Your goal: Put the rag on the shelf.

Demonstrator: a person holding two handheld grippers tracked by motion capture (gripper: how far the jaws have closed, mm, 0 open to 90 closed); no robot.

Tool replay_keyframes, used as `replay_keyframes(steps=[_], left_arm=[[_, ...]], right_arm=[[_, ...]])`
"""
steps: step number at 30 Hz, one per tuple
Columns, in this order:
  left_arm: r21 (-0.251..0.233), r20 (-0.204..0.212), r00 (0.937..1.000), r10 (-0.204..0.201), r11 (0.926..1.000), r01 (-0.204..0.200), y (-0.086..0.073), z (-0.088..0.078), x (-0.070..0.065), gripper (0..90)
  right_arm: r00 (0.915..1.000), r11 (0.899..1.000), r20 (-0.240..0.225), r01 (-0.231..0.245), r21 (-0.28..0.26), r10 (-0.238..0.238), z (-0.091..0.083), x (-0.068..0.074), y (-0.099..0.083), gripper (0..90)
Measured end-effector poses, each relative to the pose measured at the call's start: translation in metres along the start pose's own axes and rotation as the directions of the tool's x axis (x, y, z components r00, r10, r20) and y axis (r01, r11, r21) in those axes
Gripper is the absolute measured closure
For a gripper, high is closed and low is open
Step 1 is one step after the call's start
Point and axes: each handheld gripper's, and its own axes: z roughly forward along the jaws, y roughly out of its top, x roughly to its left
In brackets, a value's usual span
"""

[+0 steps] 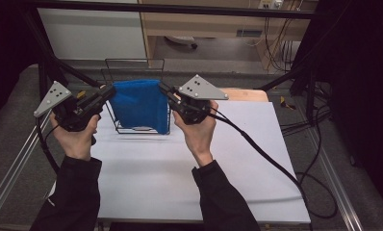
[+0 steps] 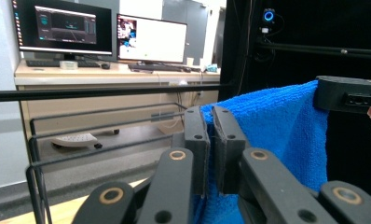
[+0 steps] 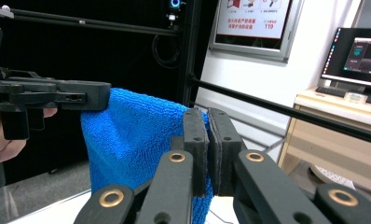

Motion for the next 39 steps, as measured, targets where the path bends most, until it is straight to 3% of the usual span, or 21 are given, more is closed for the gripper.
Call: replay_keyframes(steps=[19,25,34,39], left_arm=[[-0.068,-0.041,0.9991,0.011,0.9976,-0.014,0.034,0.007,0.018,85.6],[-0.087,-0.048,0.9988,-0.005,0.9962,0.001,0.044,0.011,0.022,85.6],[-0.093,-0.066,0.9978,0.01,0.9955,-0.016,0.061,0.019,0.03,85.6],[-0.112,-0.06,0.9982,-0.006,0.9937,-0.001,0.07,0.023,0.037,85.7]], right_arm=[[0.9998,0.999,0.0,0.02,-0.025,-0.02,0.027,-0.006,0.033,87.3],[0.9995,0.999,0.009,0.032,-0.037,-0.031,0.035,-0.009,0.047,87.3],[0.9991,0.998,0.02,0.039,-0.045,-0.038,0.045,-0.014,0.059,87.4],[0.9993,0.998,0.019,0.034,-0.059,-0.033,0.051,-0.018,0.065,87.3]])
